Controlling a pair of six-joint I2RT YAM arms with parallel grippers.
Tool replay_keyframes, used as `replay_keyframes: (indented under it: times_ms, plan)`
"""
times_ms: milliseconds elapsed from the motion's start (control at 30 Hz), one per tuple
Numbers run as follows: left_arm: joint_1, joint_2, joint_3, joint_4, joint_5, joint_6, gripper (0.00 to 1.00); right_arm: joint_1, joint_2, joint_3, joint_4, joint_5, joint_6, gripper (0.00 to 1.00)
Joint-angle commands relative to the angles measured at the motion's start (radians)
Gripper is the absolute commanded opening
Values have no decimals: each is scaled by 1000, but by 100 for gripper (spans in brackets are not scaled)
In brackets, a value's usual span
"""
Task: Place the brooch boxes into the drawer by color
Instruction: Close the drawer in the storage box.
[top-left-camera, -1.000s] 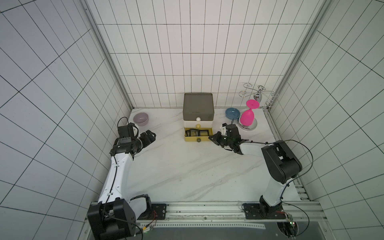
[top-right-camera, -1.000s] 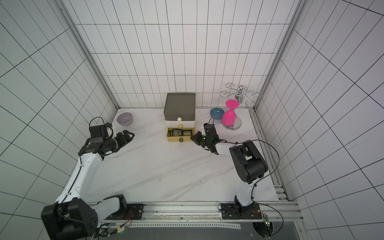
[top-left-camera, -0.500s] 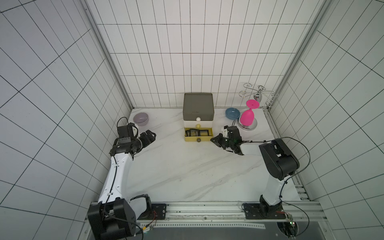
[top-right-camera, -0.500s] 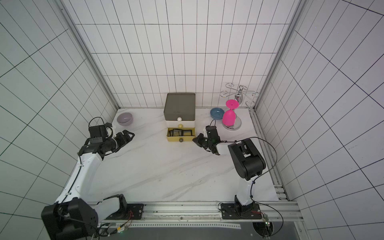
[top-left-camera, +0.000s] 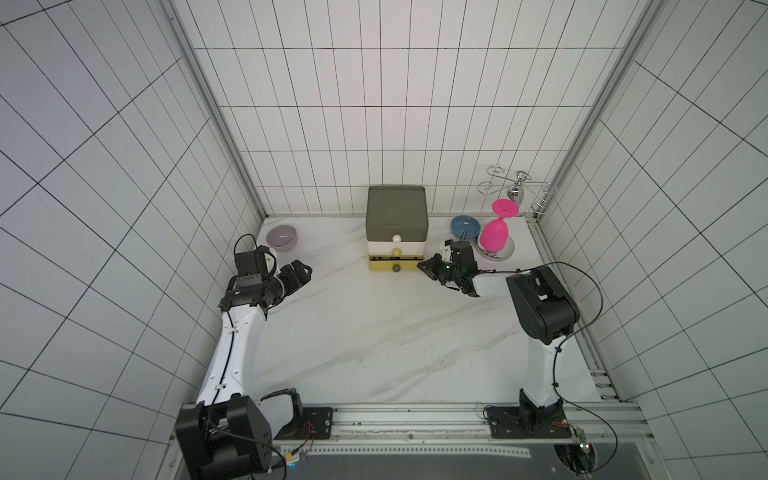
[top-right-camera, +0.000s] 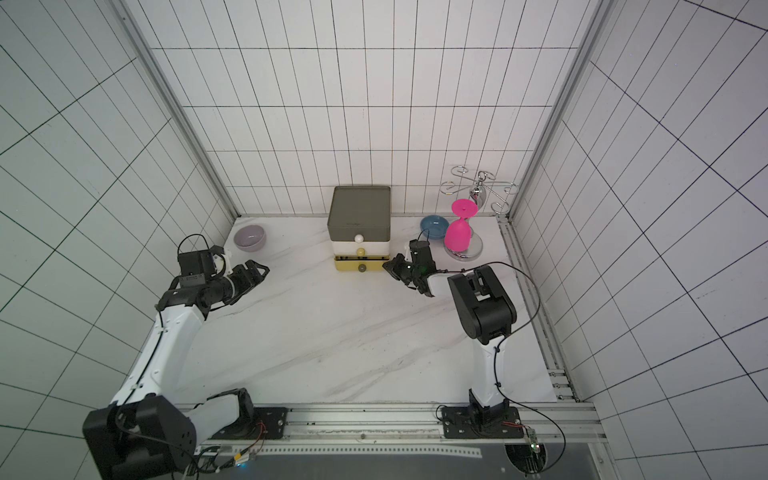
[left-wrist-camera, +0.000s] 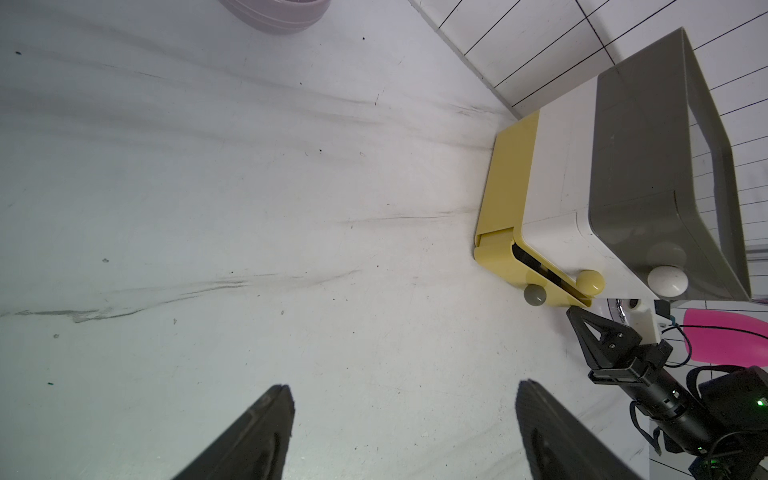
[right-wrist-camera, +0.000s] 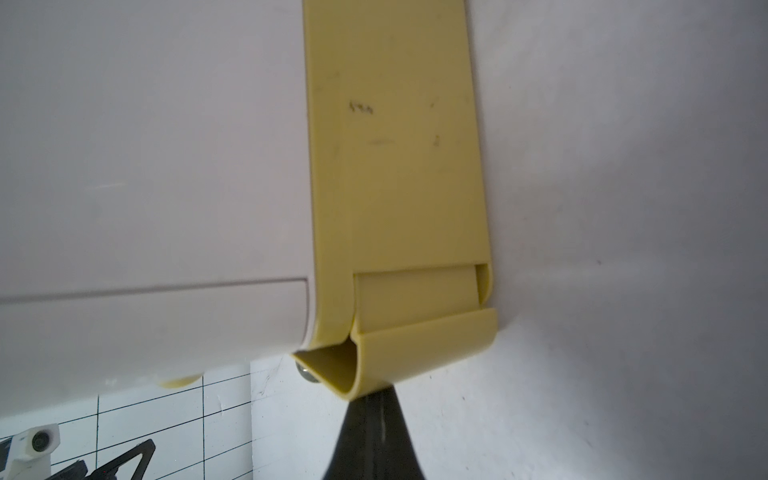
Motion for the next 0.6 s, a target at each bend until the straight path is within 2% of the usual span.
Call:
replay_keyframes:
  times_ms: [0,200,300,367,433,567]
  plan:
    - [6,-2,-4,23,3,8,88,-20,43,80,34,10,9,0]
    - [6,0,-8,28,10,5,88,-30,88,123,40,13,15,1]
    - [6,1,-9,26,3,6,88,-32,77,99,59,16,17,10]
    - [6,1,-8,27,-4,5,88,-32,47,59,92,6,27,20]
    - [6,-1,-7,27,-13,5,88,-31,-13,-7,120,6,36,40]
    - [7,-7,-7,32,-57,6,89,-32,-169,-144,91,11,3,67]
